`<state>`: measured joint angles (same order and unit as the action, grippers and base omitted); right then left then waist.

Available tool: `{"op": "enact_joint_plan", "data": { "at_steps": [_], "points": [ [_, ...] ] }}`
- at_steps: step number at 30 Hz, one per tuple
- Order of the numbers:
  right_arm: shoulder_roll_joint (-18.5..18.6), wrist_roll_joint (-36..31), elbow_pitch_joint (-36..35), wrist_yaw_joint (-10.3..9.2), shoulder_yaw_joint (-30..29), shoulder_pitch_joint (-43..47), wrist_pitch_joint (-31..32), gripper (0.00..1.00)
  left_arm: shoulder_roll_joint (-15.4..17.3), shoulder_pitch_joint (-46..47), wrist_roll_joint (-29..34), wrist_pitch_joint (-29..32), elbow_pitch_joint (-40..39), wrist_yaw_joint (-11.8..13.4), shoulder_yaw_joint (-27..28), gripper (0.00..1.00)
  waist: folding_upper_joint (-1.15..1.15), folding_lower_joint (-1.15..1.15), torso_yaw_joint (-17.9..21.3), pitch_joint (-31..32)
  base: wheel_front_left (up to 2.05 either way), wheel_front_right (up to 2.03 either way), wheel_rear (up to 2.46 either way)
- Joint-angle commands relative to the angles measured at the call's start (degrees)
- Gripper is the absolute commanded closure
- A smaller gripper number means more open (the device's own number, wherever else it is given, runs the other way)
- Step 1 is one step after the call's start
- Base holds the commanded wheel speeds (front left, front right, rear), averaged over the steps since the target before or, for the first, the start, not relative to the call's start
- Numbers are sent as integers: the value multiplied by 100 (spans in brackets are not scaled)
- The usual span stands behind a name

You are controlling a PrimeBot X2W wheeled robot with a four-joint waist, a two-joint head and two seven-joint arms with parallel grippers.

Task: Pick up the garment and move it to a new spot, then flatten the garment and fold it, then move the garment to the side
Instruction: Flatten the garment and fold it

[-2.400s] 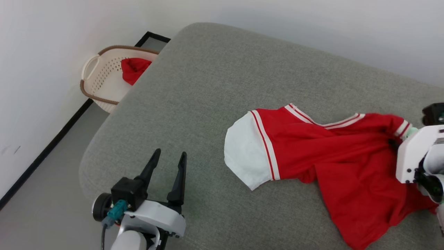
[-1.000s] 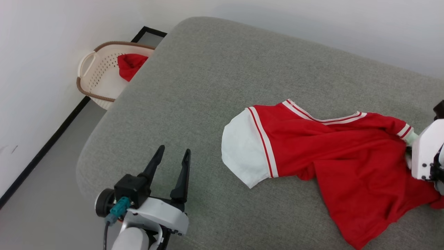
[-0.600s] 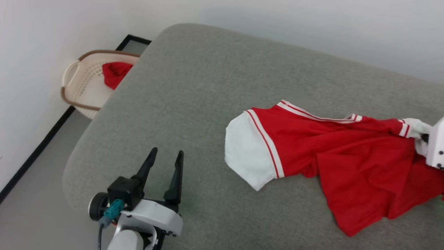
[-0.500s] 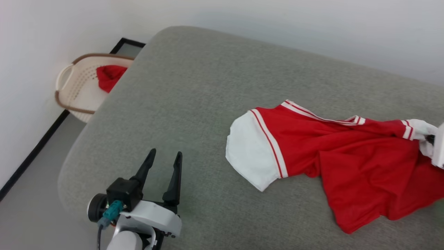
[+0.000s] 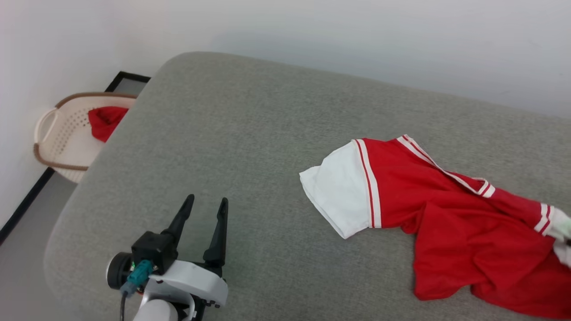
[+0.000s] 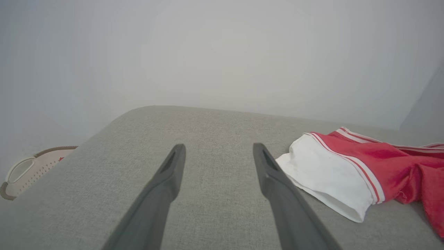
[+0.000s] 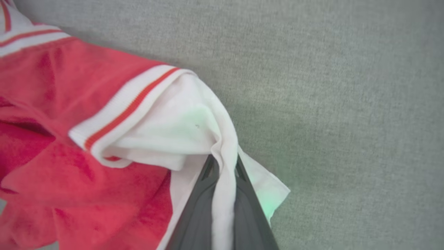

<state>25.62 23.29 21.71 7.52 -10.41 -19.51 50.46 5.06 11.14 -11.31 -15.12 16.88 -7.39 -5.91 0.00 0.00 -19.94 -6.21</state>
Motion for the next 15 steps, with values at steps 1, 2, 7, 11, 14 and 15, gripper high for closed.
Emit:
{"op": "enact_joint_plan", "data": {
  "at_steps": [1, 2, 7, 11, 14, 15],
  "points": [
    [-100, -38, -141, -5, -123, 204, 9, 100, 29, -23, 17, 2, 4, -15, -6, 0, 0, 0, 84, 31, 0, 0, 0],
    [-162, -70, -230, -5, -203, 310, 1, 100, 31, -8, 13, 2, 13, -15, -10, 0, 0, 0, 101, 32, 0, 0, 0],
    [-457, -191, -402, -5, -333, 527, -269, 51, 62, 45, -9, 2, 50, -15, -6, 0, 0, 0, 225, 64, 0, 0, 0],
    [-554, -273, -457, -5, -301, 470, -458, 0, 98, 54, 5, 2, 75, -15, -4, 0, 0, 0, 328, 131, 0, 0, 0],
    [-595, -218, -628, -5, -208, 437, -590, 0, 162, 83, 7, 2, 89, -15, -3, 0, 0, 0, 466, 221, 0, 0, 0],
    [-589, -220, -712, -5, -161, 454, -638, 0, 193, 102, 1, 2, 85, -16, -6, 0, 0, 0, 520, 256, 0, 0, 0]
  ]
}}
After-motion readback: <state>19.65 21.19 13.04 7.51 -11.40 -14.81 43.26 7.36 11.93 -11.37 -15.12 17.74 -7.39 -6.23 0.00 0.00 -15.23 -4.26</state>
